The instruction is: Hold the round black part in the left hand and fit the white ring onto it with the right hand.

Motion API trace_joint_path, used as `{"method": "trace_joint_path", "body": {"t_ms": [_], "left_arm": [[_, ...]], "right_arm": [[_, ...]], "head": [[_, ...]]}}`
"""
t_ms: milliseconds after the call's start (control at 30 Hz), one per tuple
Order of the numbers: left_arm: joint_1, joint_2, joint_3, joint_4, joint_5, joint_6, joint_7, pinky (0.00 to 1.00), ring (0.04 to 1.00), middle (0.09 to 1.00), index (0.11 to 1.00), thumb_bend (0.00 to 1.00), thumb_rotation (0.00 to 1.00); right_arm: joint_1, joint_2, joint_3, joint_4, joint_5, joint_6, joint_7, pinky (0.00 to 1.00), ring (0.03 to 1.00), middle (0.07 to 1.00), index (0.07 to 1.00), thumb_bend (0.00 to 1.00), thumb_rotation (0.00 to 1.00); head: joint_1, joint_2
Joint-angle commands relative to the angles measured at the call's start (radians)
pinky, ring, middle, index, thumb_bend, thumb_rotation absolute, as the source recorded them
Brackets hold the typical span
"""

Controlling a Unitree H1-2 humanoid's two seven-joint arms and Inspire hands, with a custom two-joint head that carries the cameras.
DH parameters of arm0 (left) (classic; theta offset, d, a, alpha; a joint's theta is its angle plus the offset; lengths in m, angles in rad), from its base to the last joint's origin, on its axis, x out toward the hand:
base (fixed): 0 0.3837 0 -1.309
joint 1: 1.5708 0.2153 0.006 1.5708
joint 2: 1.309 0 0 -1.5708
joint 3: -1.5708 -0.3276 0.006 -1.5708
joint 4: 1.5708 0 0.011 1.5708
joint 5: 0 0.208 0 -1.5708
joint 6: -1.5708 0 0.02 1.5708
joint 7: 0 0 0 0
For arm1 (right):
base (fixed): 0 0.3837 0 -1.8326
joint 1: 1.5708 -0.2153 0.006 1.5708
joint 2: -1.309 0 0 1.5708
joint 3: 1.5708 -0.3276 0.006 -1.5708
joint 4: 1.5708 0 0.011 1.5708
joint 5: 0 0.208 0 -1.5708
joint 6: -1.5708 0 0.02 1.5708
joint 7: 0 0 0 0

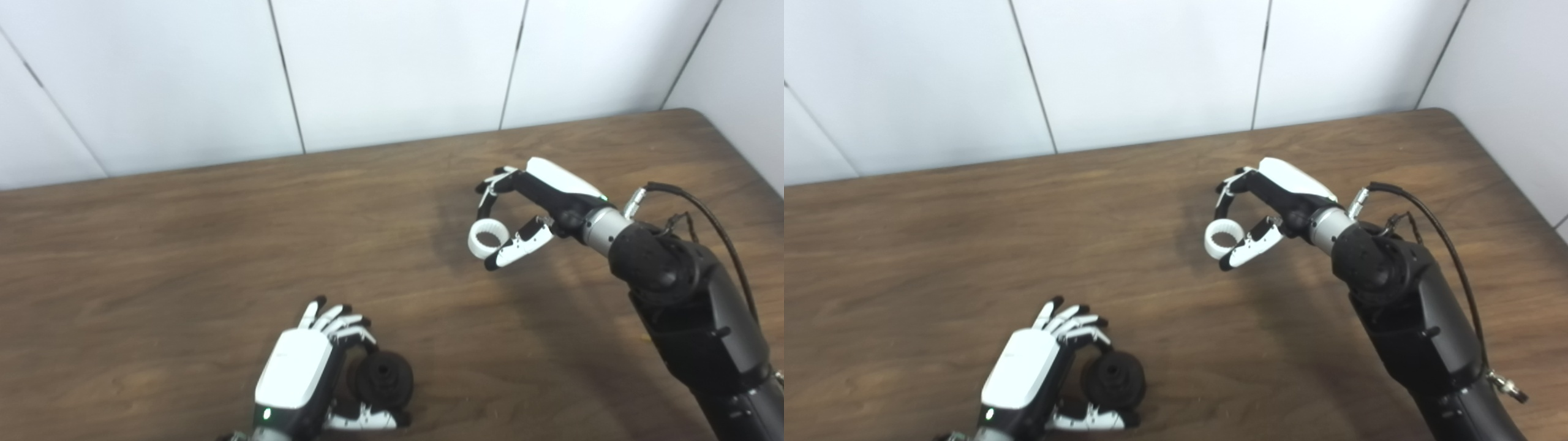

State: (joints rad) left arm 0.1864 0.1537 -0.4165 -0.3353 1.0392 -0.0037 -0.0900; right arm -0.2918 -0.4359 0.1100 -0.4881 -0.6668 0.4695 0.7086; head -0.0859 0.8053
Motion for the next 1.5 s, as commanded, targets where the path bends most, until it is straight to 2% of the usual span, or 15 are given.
{"method": "trace_joint_path", "body": {"t_ms": [0,100,200,467,1000,1200,1467], "left_arm": [[-0.011,0.002,-0.005,0.009,0.029,0.011,-0.014,1.0,0.882,0.781,0.485,0.52,0.05],[-0.018,0.0,-0.003,0.014,0.032,0.012,-0.013,1.0,0.879,0.78,0.484,0.52,0.05],[-0.026,-0.003,-0.004,0.024,0.034,0.012,-0.008,0.99,0.877,0.777,0.484,0.52,0.05],[-0.047,-0.009,-0.007,0.05,0.04,0.019,-0.001,1.0,0.879,0.775,0.484,0.52,0.05],[-0.074,-0.015,-0.018,0.066,0.053,0.05,-0.012,1.0,0.885,0.783,0.485,0.52,0.05],[-0.073,-0.024,-0.021,0.065,0.055,0.063,-0.021,1.0,0.89,0.785,0.485,0.52,0.05],[-0.074,-0.033,-0.029,0.068,0.062,0.072,-0.015,1.0,0.891,0.784,0.485,0.52,0.05]], "right_arm": [[-0.003,0.039,-0.017,-0.069,-0.018,0.0,0.041,1.0,0.963,0.835,0.483,0.52,0.13],[0.014,0.092,-0.025,-0.12,-0.058,0.0,0.115,0.95,0.967,0.845,0.483,0.52,0.13],[0.031,0.142,-0.028,-0.158,-0.09,0.0,0.171,0.97,0.973,0.851,0.483,0.52,0.13],[0.067,0.204,0.006,-0.205,-0.089,0.0,0.196,1.0,0.966,0.844,0.483,0.52,0.13],[0.127,0.26,0.106,-0.213,-0.083,-0.002,0.161,1.0,0.981,0.85,0.483,0.52,0.13],[0.137,0.261,0.151,-0.193,-0.086,-0.011,0.12,1.0,0.979,0.846,0.483,0.52,0.13],[0.138,0.246,0.18,-0.15,-0.065,-0.028,0.061,1.0,0.976,0.845,0.482,0.52,0.13]], "head": [[0.0,0.001],[0.008,0.011],[0.017,0.019],[0.028,0.03],[0.046,0.057],[0.063,0.059],[0.075,0.054]]}}
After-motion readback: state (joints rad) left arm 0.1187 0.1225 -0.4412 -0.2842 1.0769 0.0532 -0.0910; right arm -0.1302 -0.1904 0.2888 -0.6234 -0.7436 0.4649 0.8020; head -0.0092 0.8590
